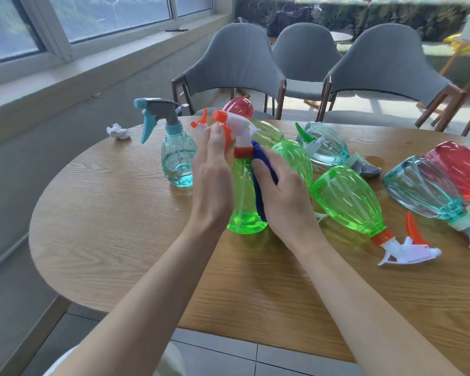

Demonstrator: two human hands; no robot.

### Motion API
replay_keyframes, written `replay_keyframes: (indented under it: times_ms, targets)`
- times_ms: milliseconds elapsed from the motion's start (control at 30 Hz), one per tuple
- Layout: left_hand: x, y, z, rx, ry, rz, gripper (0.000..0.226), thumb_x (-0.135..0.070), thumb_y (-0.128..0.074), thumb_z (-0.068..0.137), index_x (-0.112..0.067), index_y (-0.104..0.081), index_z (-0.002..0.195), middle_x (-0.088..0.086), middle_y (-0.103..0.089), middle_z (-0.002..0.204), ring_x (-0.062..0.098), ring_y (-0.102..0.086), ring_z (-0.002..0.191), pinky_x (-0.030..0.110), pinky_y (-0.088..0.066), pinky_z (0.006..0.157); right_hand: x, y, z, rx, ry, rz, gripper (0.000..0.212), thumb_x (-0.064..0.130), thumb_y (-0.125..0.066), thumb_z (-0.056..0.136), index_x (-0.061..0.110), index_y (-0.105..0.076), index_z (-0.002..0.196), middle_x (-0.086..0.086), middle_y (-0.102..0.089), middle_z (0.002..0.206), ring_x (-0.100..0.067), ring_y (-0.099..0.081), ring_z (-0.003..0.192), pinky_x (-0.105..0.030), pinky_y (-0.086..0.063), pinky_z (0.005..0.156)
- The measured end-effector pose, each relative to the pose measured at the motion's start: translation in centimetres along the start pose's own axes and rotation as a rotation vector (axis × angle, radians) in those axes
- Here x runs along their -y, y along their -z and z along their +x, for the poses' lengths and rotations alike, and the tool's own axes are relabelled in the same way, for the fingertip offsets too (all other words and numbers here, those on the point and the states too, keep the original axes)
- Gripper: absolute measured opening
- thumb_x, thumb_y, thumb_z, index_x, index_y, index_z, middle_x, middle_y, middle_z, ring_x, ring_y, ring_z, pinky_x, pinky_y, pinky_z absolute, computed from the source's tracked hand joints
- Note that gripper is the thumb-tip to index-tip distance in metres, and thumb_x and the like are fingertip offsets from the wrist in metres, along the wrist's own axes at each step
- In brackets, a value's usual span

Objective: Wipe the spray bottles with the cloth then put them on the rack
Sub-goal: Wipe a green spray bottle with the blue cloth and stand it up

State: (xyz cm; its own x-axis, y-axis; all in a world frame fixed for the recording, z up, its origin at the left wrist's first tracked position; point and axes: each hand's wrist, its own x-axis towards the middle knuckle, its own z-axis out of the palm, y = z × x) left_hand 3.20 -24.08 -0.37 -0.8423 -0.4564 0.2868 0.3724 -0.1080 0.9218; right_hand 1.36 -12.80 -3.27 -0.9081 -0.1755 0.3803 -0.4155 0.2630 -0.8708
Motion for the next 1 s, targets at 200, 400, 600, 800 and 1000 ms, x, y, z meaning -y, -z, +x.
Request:
replay_keyframes:
  times_ms: [200,400,600,800,1000]
  targets:
    - [-0.4,0.3,0.3,0.089,0.097,0.020,0.038,-0.039,-0.043,0.097,-0.024,-0.076,0.108,0.006,-0.078,0.115,0.024,-0.070,0.118,0.050,-0.048,0.117,0.0,0.2,-0.2,-0.130,0.020,0.068,0.026,0.026,-0.065,0.107,0.025,-0.070,0.132,0.010,-0.075,0.111,-0.005,-0.069,0.101,-0.026,-0.055,0.090]
    - [-0.2,0.5,0.4,0.146,0.083,0.023,0.035,-0.023,-0.036,0.111,-0.025,-0.070,0.109,0.005,-0.074,0.114,0.017,-0.069,0.112,0.032,-0.051,0.103,-0.6,0.2,-0.4,-0.247,0.097,0.020,0.024,0.023,-0.080,0.095,0.019,-0.076,0.119,0.007,-0.070,0.110,-0.014,-0.068,0.104,-0.039,-0.057,0.094]
    - [-0.3,0.3,0.3,0.165,0.083,0.144,0.062,-0.045,-0.039,0.097,-0.017,-0.056,0.149,0.009,-0.062,0.148,0.025,-0.055,0.142,0.051,-0.039,0.124,-0.3,0.1,-0.5,-0.268,0.229,-0.062,0.024,0.015,-0.084,0.090,0.014,-0.077,0.113,0.007,-0.065,0.105,-0.015,-0.065,0.102,-0.032,-0.055,0.092]
    - [-0.3,0.8,0.7,0.184,0.059,0.164,0.061,-0.041,-0.042,0.100,-0.016,-0.050,0.155,0.014,-0.057,0.153,0.025,-0.056,0.139,0.045,-0.041,0.123,-0.5,-0.6,-1.2,-0.153,0.413,-0.217,0.033,0.016,-0.086,0.088,0.015,-0.080,0.121,0.010,-0.064,0.119,-0.020,-0.059,0.113,-0.024,-0.045,0.103]
    - [-0.5,1.1,0.9,0.148,0.088,0.131,0.047,-0.027,-0.054,0.109,-0.020,-0.050,0.156,-0.007,-0.074,0.122,0.004,-0.073,0.109,0.022,-0.056,0.091,-0.9,-0.7,-0.9,-0.082,0.561,-0.323,0.024,0.014,-0.080,0.094,0.013,-0.081,0.118,-0.001,-0.072,0.124,-0.023,-0.057,0.119,-0.034,-0.045,0.108]
